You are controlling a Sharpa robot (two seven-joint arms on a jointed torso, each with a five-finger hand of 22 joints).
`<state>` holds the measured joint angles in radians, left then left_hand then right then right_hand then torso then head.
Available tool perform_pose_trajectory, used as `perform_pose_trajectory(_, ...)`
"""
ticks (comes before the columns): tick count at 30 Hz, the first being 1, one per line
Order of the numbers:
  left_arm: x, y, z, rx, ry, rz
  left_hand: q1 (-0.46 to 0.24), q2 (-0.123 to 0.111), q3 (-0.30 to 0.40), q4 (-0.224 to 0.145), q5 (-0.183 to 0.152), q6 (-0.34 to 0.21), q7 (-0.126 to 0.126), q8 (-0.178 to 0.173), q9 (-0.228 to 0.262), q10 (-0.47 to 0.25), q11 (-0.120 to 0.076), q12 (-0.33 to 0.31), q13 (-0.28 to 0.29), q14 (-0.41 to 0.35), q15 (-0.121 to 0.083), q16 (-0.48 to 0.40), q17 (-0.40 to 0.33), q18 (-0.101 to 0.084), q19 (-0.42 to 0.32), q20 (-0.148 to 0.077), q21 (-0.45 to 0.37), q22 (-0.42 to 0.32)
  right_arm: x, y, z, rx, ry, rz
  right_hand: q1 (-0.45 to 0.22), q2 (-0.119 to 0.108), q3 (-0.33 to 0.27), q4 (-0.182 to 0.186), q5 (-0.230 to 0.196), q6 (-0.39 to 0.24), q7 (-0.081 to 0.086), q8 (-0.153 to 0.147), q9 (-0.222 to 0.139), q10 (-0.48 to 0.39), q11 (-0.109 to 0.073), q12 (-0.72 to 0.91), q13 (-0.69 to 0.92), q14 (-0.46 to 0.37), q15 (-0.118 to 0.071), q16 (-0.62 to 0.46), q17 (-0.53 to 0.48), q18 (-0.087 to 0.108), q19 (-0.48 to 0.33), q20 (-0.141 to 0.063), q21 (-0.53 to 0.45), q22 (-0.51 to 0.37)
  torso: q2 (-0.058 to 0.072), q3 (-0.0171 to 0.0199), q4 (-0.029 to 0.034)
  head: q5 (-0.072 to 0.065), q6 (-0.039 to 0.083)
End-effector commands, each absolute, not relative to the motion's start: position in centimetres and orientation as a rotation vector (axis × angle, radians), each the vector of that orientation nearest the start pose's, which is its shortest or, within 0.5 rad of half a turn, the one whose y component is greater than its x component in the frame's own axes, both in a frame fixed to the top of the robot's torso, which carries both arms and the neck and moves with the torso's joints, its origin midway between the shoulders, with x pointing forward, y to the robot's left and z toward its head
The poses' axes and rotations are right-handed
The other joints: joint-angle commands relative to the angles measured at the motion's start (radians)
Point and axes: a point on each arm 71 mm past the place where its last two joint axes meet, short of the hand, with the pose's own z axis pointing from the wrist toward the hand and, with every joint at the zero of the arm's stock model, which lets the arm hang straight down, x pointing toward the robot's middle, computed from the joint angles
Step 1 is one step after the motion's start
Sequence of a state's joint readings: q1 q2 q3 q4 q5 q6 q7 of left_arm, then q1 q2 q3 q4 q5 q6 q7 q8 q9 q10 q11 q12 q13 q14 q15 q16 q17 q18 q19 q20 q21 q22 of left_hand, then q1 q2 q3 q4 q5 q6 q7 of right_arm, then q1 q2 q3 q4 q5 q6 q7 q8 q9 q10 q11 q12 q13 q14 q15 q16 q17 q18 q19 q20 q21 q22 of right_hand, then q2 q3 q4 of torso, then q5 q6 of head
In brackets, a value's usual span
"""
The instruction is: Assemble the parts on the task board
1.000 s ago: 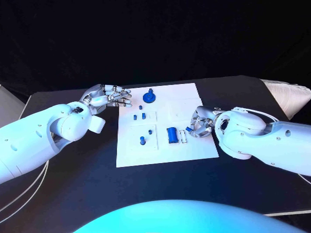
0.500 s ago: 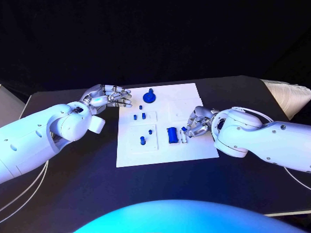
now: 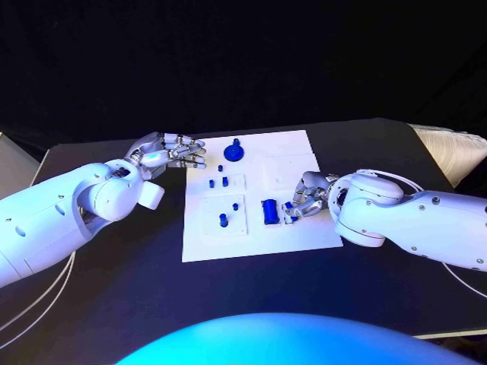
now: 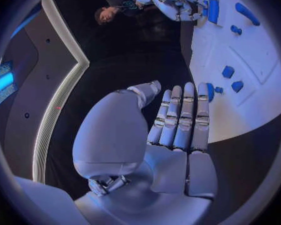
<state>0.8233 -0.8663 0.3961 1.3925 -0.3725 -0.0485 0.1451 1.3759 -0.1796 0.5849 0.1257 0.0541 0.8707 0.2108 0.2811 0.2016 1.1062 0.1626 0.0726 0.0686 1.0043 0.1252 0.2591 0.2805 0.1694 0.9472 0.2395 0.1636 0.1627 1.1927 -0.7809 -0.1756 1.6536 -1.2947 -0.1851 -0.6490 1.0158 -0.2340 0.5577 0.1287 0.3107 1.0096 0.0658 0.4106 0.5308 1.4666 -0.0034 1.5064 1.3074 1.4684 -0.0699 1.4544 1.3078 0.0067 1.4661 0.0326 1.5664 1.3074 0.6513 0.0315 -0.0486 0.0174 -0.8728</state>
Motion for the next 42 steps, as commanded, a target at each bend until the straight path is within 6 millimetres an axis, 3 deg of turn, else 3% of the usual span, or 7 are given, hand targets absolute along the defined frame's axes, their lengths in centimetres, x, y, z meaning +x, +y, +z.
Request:
perform_pose_trajectory(1, 48.59, 26.42, -23.10, -1.079, 1.633, -1.484, -0.001, 0.008, 0.001, 0.006, -0.003, 0.001, 0.007, 0.000, -0.001, -0.005, 0.001, 0.003, 0.001, 0.006, -0.001, -0.004, 0.001, 0.013, 0.006, 0.002, -0.004, -0.002, 43.60, -16.39, -24.92, 0.029, 2.115, 0.286, -0.010, 0.000, -0.002, 0.003, -0.012, 0.000, 0.004, -0.003, -0.001, 0.066, -0.003, 0.004, 0.220, 0.054, -0.004, 0.003, 0.012, -0.007, 0.105, -0.007, 0.004, 0.263, 0.000, -0.0001, 0.0004, -0.001, 0.000)
perform_pose_trajectory(22, 48.56, 26.44, -23.14, -1.080, 1.643, -1.483, -0.003, 0.009, 0.000, 0.009, -0.003, 0.001, 0.008, 0.000, -0.001, -0.006, 0.001, 0.003, 0.001, 0.006, -0.001, -0.005, 0.003, 0.013, 0.007, 0.003, -0.006, -0.003, 43.39, -16.06, -25.01, 0.044, 2.108, 0.308, -0.022, 0.005, -0.005, 0.009, -0.025, 0.002, 0.004, -0.001, -0.002, 0.069, -0.003, 0.008, 0.224, 0.055, -0.004, 0.005, 0.017, -0.007, 0.105, -0.007, 0.004, 0.263, 0.000, -0.0005, 0.0001, 0.002, 0.000)
perform_pose_trajectory(36, 48.55, 26.50, -23.18, -1.081, 1.649, -1.481, -0.005, 0.011, -0.001, 0.011, -0.003, 0.001, 0.008, 0.000, -0.002, -0.006, 0.002, 0.003, 0.001, 0.006, -0.001, -0.006, 0.004, 0.013, 0.007, 0.003, -0.008, -0.004, 43.24, -16.08, -25.12, 0.068, 2.131, 0.321, -0.071, 0.018, -0.012, 0.032, -0.047, 0.007, 0.003, 0.002, -0.006, 0.072, -0.003, 0.013, 0.228, 0.057, -0.003, 0.008, 0.026, -0.007, 0.105, -0.006, 0.004, 0.263, 0.000, -0.0004, 0.0001, 0.004, 0.000)
perform_pose_trajectory(42, 48.54, 26.50, -23.19, -1.080, 1.652, -1.480, -0.007, 0.013, -0.001, 0.015, -0.003, 0.001, 0.008, 0.000, -0.002, -0.006, 0.002, 0.003, 0.001, 0.007, 0.000, -0.007, 0.005, 0.013, 0.008, 0.003, -0.009, -0.005, 43.47, -16.27, -25.19, 0.069, 2.128, 0.311, -0.082, 0.055, 0.008, 0.034, -0.062, 0.009, 0.001, 0.004, -0.008, 0.074, -0.005, 0.015, 0.230, 0.058, -0.005, 0.009, 0.029, -0.007, 0.105, -0.007, 0.004, 0.263, 0.000, -0.0005, 0.0004, 0.003, 0.000)
